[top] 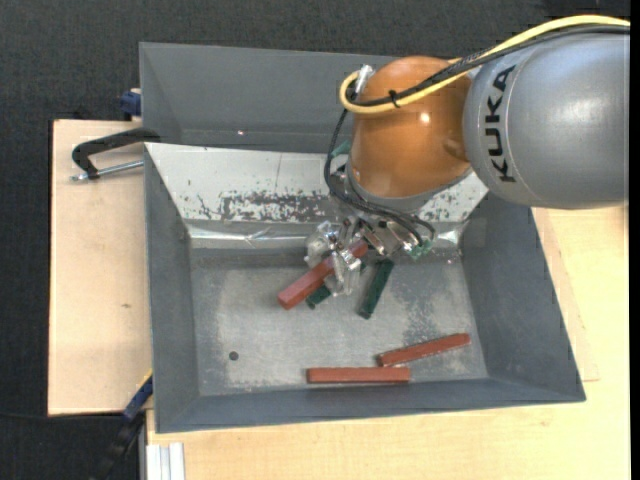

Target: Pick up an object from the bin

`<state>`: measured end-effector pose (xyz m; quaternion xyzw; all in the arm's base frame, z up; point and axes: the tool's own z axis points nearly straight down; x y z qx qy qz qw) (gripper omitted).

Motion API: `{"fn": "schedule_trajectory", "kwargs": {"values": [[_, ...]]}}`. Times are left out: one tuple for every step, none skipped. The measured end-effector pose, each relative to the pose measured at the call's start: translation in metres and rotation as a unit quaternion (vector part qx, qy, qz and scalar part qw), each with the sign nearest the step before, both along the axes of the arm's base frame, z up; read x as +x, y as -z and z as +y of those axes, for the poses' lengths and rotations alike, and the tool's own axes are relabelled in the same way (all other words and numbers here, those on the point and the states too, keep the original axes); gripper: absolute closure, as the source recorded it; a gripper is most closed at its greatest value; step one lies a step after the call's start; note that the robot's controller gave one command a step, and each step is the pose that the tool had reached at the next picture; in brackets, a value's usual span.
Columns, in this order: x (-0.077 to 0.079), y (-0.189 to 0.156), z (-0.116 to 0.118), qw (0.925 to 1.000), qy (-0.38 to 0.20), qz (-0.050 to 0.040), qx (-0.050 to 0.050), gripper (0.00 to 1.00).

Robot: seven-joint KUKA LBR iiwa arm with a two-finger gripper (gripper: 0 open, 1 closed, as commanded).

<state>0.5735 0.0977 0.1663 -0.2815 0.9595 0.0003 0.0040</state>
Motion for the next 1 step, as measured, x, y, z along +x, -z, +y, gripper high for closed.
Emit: {"fn": "schedule_trajectory", "kwargs": {"values": [[0.0003,-0.0098,0.0002,1.0000,0.000,0.0003,0.000,1.00]]}}
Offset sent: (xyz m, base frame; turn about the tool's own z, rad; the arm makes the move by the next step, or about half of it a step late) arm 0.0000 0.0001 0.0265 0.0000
